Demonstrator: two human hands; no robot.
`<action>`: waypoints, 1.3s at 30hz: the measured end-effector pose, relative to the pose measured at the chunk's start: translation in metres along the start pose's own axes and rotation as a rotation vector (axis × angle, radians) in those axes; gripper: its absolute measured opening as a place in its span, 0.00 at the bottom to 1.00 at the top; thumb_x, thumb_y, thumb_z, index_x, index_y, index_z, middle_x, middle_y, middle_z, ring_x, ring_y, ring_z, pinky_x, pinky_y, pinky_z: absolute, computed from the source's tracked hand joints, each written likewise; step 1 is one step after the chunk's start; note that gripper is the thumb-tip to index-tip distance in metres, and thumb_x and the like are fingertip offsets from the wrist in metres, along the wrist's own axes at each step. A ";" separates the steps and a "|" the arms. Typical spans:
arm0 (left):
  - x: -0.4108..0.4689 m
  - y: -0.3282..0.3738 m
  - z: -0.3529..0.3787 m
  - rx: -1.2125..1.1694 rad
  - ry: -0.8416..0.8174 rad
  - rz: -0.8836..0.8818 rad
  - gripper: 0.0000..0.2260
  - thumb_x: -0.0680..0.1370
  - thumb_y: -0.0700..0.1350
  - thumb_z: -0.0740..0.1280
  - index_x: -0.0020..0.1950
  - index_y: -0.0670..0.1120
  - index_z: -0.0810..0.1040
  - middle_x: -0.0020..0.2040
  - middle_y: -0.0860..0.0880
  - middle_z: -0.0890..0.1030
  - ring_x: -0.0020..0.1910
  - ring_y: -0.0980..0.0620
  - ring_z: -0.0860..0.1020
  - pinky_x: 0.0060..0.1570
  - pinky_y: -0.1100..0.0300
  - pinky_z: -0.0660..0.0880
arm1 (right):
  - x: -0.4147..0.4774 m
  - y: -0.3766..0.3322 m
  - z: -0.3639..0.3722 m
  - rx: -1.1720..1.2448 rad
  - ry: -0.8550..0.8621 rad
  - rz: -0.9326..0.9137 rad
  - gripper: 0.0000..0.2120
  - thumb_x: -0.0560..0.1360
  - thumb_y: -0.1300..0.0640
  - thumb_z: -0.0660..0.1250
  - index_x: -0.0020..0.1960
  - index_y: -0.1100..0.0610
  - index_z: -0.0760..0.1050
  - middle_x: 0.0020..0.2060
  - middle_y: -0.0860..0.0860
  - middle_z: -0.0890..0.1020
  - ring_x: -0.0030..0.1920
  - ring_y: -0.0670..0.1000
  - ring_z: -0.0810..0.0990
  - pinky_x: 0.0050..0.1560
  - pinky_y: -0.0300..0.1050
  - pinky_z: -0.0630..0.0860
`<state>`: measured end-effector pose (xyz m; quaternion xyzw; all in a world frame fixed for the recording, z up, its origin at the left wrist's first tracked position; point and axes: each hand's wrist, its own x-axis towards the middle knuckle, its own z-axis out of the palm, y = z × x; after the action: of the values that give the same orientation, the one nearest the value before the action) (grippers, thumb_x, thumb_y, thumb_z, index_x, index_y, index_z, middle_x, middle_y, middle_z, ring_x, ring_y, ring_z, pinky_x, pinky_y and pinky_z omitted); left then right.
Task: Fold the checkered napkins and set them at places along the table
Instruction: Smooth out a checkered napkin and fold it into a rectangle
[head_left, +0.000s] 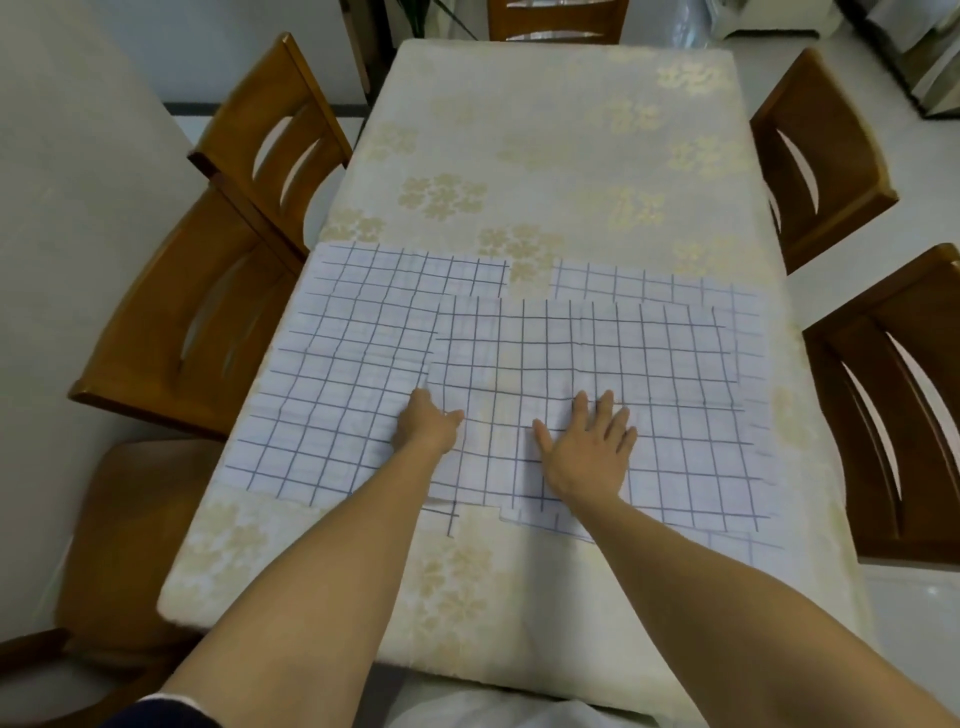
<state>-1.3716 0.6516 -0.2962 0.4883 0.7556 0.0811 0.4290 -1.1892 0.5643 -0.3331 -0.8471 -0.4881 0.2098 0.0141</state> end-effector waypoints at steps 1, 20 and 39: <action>0.000 -0.001 -0.004 0.004 0.008 0.020 0.32 0.81 0.50 0.70 0.81 0.43 0.59 0.74 0.42 0.72 0.69 0.41 0.73 0.63 0.51 0.73 | 0.000 0.002 -0.001 0.001 0.028 -0.039 0.38 0.81 0.32 0.45 0.82 0.53 0.41 0.81 0.58 0.41 0.80 0.63 0.41 0.79 0.62 0.41; -0.001 0.039 0.075 0.780 -0.055 0.724 0.29 0.86 0.56 0.49 0.83 0.51 0.40 0.83 0.51 0.40 0.82 0.47 0.40 0.80 0.46 0.41 | 0.038 0.017 -0.001 -0.076 0.053 -0.261 0.29 0.85 0.42 0.39 0.82 0.49 0.38 0.81 0.50 0.39 0.81 0.57 0.36 0.79 0.60 0.37; 0.026 0.045 0.114 0.826 0.024 0.728 0.29 0.83 0.67 0.40 0.82 0.60 0.36 0.82 0.52 0.34 0.81 0.46 0.36 0.78 0.40 0.38 | 0.070 0.055 -0.006 -0.109 0.054 -0.124 0.33 0.82 0.34 0.37 0.81 0.47 0.33 0.81 0.51 0.35 0.80 0.57 0.32 0.78 0.62 0.33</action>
<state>-1.2625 0.6617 -0.3572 0.8449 0.5118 -0.0733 0.1374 -1.1115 0.5950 -0.3643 -0.8201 -0.5497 0.1588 -0.0060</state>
